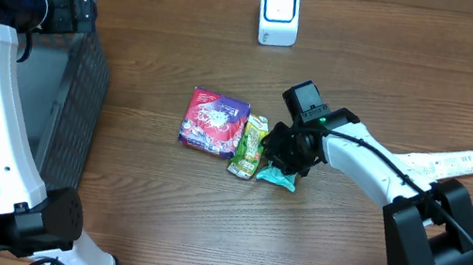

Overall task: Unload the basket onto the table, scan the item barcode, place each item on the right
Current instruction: 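Reach the right gripper to the mint-green wipes pack and grasp it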

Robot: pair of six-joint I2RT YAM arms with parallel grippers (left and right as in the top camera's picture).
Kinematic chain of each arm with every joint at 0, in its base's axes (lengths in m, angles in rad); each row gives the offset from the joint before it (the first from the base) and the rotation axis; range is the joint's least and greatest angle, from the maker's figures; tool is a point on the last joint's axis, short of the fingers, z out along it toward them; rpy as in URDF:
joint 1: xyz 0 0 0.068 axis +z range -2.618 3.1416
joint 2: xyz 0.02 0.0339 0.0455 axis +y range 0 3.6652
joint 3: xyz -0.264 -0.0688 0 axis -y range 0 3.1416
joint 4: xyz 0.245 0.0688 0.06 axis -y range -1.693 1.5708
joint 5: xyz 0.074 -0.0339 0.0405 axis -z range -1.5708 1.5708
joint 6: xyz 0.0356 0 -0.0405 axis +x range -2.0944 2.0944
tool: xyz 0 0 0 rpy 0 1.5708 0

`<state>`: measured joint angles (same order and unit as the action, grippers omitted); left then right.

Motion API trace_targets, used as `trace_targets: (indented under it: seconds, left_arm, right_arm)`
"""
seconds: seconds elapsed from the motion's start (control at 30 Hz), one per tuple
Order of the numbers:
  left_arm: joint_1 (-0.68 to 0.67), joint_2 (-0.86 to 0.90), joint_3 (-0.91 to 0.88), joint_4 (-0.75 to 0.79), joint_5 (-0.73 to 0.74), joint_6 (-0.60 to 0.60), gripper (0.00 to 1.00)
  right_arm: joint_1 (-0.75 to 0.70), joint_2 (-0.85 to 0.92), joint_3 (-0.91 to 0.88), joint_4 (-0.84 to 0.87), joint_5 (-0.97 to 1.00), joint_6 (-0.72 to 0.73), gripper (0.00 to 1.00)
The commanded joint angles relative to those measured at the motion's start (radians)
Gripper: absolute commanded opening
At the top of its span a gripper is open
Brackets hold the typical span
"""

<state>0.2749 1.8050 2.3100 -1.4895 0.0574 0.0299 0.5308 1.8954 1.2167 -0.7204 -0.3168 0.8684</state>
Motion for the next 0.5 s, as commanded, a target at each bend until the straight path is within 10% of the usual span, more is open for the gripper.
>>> trace_targets:
  seconds: [0.0,0.47]
  left_arm:
    - [-0.010,-0.006,0.002,0.002,0.011,0.015,0.99]
    - [-0.010,-0.006,0.002,0.002,0.011,0.015,0.99]
  right_arm:
    - [-0.016,-0.021,-0.019,-0.023,0.062,-0.059,0.28]
    - [-0.237,-0.021,0.023,-0.026,0.126,-0.669,0.43]
